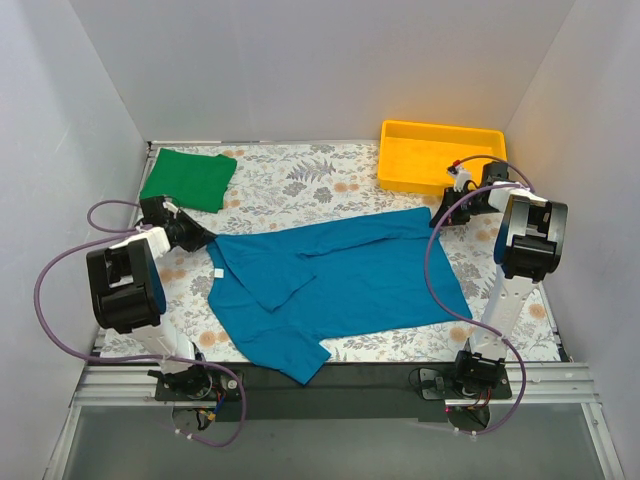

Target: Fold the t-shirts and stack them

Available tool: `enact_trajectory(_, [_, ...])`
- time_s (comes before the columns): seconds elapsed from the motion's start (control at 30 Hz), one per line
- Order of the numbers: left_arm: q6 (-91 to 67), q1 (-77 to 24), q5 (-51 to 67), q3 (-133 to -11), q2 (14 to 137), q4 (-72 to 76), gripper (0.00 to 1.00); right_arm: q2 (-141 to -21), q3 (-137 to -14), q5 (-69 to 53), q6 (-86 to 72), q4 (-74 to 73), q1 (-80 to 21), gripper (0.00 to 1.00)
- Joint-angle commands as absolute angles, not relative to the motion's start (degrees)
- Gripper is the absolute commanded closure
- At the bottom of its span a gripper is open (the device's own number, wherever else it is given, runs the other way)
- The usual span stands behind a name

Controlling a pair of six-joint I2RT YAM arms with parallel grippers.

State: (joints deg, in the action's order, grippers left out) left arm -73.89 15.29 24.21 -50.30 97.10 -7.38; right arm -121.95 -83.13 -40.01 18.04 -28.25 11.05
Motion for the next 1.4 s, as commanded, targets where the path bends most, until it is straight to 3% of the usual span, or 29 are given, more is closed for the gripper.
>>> enact_trajectory(0.0, [-72.2, 15.8, 26.9, -53.3, 98.6, -7.3, 1.00, -122.2, -83.6, -28.7, 19.8, -25.7, 11.3, 0.99])
enact_trajectory(0.73, [-72.1, 13.9, 29.2, -59.4, 101.9, -7.6, 1.00, -117.2, -80.2, -23.3, 20.1, -19.4, 9.7, 0.99])
enact_trajectory(0.87, [-71.7, 13.3, 29.6, -61.1, 101.0, -7.5, 0.81, -115.1, -78.7, -23.1, 20.7, -18.8, 9.8, 0.87])
enact_trajectory(0.9, [-71.6, 13.2, 29.4, -61.3, 100.6, -7.5, 0.69, -114.4, -77.9, -22.9, 20.9, -18.6, 9.8, 0.79])
enact_trajectory(1.0, [-70.8, 13.2, 27.6, -62.0, 97.9, -7.6, 0.54, -111.6, -75.9, -22.7, 22.0, -18.6, 10.3, 0.62])
enact_trajectory(1.2, [-67.5, 13.2, 20.0, -59.4, 84.7, -10.2, 0.48, -102.1, -70.9, -29.0, 30.9, -20.6, 13.2, 0.44])
enact_trajectory(1.27, [-68.8, 13.2, 21.7, -53.8, 78.2, -9.6, 0.26, -97.6, -67.5, -33.0, 36.4, -24.3, 12.8, 0.40])
enact_trajectory(1.3, [-72.3, 13.2, 24.1, -51.9, 76.4, -9.1, 0.06, -95.8, -66.3, -37.4, 43.0, -25.8, 12.4, 0.40])
enact_trajectory(1.37, [-75.6, 13.3, 28.8, -47.1, 73.0, -8.3, 0.02, -91.1, -62.4, -42.3, 52.9, -34.0, 9.0, 0.38])
